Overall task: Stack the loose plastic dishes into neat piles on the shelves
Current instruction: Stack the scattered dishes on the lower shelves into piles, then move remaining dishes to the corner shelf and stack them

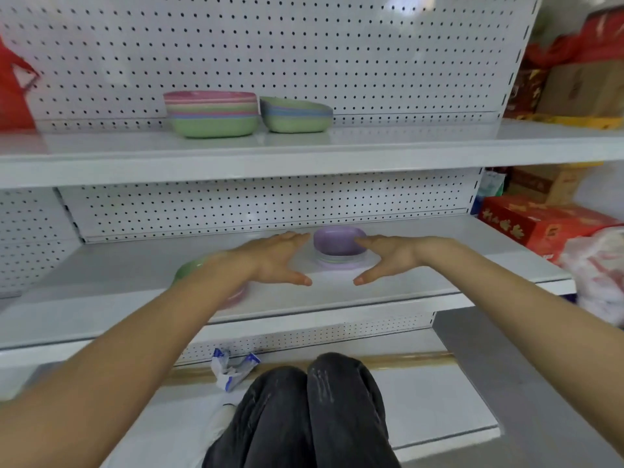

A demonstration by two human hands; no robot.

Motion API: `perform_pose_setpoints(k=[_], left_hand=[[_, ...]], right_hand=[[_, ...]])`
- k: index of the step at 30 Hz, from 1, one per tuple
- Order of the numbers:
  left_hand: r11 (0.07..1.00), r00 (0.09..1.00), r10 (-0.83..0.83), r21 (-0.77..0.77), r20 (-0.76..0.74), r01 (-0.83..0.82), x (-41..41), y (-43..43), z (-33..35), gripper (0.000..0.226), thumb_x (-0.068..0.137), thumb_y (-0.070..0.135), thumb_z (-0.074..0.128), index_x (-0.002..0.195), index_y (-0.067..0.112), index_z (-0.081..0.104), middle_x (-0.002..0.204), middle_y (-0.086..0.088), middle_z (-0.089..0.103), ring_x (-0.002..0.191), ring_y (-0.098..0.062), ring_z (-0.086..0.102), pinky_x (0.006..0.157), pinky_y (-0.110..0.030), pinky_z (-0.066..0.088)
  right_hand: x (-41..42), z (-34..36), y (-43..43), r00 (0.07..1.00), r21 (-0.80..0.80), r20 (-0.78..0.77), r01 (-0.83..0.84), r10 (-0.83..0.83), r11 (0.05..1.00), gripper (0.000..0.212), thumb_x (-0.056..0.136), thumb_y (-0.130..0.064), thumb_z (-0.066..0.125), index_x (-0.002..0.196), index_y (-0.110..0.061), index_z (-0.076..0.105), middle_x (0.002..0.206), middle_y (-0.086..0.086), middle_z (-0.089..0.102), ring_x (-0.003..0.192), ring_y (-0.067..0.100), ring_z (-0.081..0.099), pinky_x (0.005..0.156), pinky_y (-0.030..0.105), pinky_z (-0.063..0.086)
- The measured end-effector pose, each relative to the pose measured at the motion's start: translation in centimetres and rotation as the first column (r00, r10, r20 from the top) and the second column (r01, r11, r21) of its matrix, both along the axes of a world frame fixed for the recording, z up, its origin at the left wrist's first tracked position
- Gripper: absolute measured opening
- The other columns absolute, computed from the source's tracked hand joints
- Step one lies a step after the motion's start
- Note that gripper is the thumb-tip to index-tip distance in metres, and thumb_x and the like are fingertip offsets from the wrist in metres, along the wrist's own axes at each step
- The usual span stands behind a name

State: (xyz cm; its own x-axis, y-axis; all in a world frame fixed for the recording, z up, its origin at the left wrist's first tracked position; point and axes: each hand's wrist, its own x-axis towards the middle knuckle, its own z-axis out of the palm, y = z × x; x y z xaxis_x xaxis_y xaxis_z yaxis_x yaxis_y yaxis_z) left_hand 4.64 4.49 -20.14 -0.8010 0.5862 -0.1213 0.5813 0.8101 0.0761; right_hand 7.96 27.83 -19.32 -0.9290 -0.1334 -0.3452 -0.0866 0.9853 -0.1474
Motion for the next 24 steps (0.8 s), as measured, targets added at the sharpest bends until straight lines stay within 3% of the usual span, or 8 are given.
perform_pose_setpoints(k=[5,10,13,16,19,20,22,24], left_hand=[[0.996,0.997,-0.021,0.080,-0.072,0.027,6.3,-3.0,5.5,0.084,0.083,0.051,0.061,0.149,0.027,0.014,0.154,0.001,0.024,0.139,-0.018,0.027,0.112,-0.028,0.023],[0.981,0.987,0.060,0.191,-0.146,-0.032,9.2,-4.9,11.2,0.071,0.081,0.048,0.064,0.142,0.024,0.035,0.142,0.000,0.046,0.128,-0.014,0.045,0.103,-0.024,0.033],[0.975,0.977,0.104,0.213,-0.184,-0.064,9.2,-5.0,13.8,0.067,0.081,0.050,0.062,0.139,0.022,0.040,0.138,0.000,0.050,0.126,-0.013,0.047,0.104,-0.027,0.036],[0.970,0.972,0.124,0.231,-0.197,-0.077,8.3,-4.8,16.0,0.065,0.084,0.047,0.060,0.139,0.019,0.040,0.139,-0.001,0.048,0.127,-0.013,0.046,0.106,-0.028,0.036],[0.960,0.969,0.165,0.253,-0.183,-0.116,6.0,-4.8,17.4,0.060,0.087,0.046,0.057,0.137,0.020,0.041,0.137,0.001,0.048,0.125,-0.014,0.047,0.103,-0.026,0.036],[0.956,0.966,0.186,0.261,-0.182,-0.134,5.0,-4.8,17.6,0.059,0.086,0.048,0.057,0.135,0.021,0.042,0.136,0.001,0.049,0.123,-0.015,0.048,0.102,-0.027,0.037],[0.934,0.961,0.221,0.322,-0.169,-0.158,2.8,-4.4,17.6,0.049,0.085,0.050,0.057,0.123,0.021,0.049,0.130,-0.004,0.053,0.118,-0.018,0.051,0.100,-0.030,0.039],[0.907,0.965,0.222,0.392,-0.140,-0.152,0.9,-3.6,17.3,0.042,0.087,0.045,0.057,0.118,0.017,0.050,0.129,-0.013,0.053,0.116,-0.023,0.053,0.098,-0.032,0.039]], right_hand=[[5.3,5.6,-2.7,0.989,0.048,-0.059,-0.130,0.133,0.990,0.086,0.084,-0.056,0.056,0.150,-0.021,0.013,0.156,-0.006,0.019,0.142,0.014,0.024,0.116,0.031,0.019],[9.2,12.3,-4.7,0.976,-0.051,-0.172,-0.146,0.135,0.988,0.078,0.085,-0.052,0.056,0.148,-0.021,0.023,0.148,-0.006,0.037,0.133,0.013,0.038,0.108,0.028,0.031],[9.6,15.5,-5.0,0.955,-0.059,-0.262,-0.158,0.138,0.986,0.072,0.086,-0.050,0.057,0.146,-0.018,0.030,0.140,-0.008,0.046,0.128,0.010,0.042,0.100,0.022,0.033],[8.3,17.1,-4.6,0.946,-0.086,-0.309,-0.131,0.098,0.988,0.068,0.086,-0.049,0.058,0.142,-0.017,0.037,0.138,-0.007,0.049,0.128,0.011,0.043,0.102,0.022,0.031],[5.5,17.8,-3.5,0.926,-0.082,-0.375,-0.090,0.053,0.993,0.029,0.086,-0.052,0.057,0.107,-0.033,0.055,0.122,-0.002,0.053,0.124,0.014,0.046,0.100,0.026,0.035],[4.6,17.8,-3.1,0.920,-0.089,-0.389,-0.088,0.047,0.992,0.029,0.086,-0.052,0.056,0.107,-0.032,0.055,0.123,-0.001,0.052,0.123,0.015,0.046,0.099,0.027,0.035],[2.7,17.4,-2.3,0.914,-0.142,-0.405,-0.078,0.014,0.987,0.058,0.088,-0.051,0.054,0.134,-0.017,0.046,0.139,0.003,0.046,0.129,0.017,0.043,0.107,0.030,0.033],[0.2,16.8,-1.3,0.915,-0.218,-0.403,-0.063,-0.031,0.974,0.070,0.088,-0.052,0.053,0.141,-0.010,0.036,0.146,0.006,0.040,0.132,0.019,0.040,0.110,0.033,0.031]])
